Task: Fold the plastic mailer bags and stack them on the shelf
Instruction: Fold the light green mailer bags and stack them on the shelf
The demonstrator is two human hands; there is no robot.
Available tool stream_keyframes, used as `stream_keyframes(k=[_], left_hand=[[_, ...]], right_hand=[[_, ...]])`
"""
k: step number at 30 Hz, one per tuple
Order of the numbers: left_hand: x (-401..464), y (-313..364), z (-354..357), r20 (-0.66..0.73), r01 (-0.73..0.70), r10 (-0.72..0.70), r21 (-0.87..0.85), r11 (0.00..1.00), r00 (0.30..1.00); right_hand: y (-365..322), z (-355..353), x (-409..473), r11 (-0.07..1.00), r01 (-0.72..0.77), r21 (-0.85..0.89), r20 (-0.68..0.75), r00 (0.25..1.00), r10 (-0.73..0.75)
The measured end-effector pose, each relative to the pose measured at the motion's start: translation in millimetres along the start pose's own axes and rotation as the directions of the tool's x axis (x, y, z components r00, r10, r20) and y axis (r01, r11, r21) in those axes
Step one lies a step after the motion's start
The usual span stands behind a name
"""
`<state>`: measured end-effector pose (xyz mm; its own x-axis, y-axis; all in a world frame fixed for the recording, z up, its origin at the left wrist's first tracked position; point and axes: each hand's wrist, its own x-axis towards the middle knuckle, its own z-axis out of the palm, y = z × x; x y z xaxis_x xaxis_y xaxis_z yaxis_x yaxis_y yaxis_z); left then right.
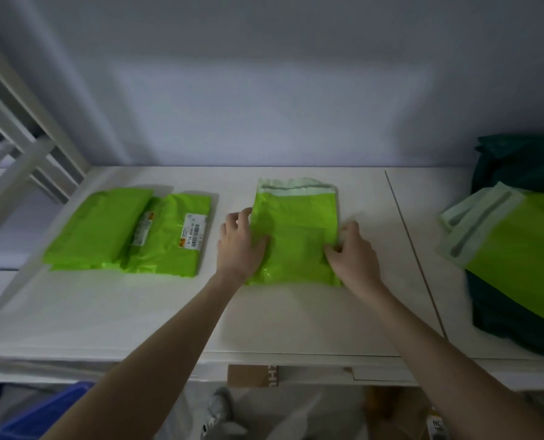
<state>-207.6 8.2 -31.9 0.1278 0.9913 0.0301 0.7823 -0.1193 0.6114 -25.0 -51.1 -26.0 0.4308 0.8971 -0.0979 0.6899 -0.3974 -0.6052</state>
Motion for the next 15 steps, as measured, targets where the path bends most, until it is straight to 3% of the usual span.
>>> stream_keyframes(k=[3,5,7,11,15], left_hand=[[-3.3,1.2,2.3,-0.12,-0.144,0.148,0.037,0.989,0.982],[-6.3,5.0,5.7,-0.081,-0.244,0.247,0.048,0.969,0.966],[-9.3,6.4,12.0,0.013,-0.327,0.327,0.092,0.941,0.945],[-13.5,-4.5,26.3,0.145,-0.344,0.322,0.167,0.924,0.935],[-14.0,-8.1,26.7,0.187,-0.314,0.277,0.206,0.927,0.942]], right_hand=[[-6.4,0.3,-1.9,0.968,0.181,-0.175,-0.18,0.96,-0.212],[-11.0,7.2,-1.3,0.927,0.305,-0.217,-0.213,0.912,-0.35],[-14.2,19.3,-0.9,0.897,0.387,-0.212,-0.131,0.899,-0.418],[-8.0,38.8,-3.5,0.839,0.473,-0.269,0.155,0.881,-0.447],[-4.4,35.9,-2.9,0.82,0.482,-0.309,0.188,0.876,-0.444]])
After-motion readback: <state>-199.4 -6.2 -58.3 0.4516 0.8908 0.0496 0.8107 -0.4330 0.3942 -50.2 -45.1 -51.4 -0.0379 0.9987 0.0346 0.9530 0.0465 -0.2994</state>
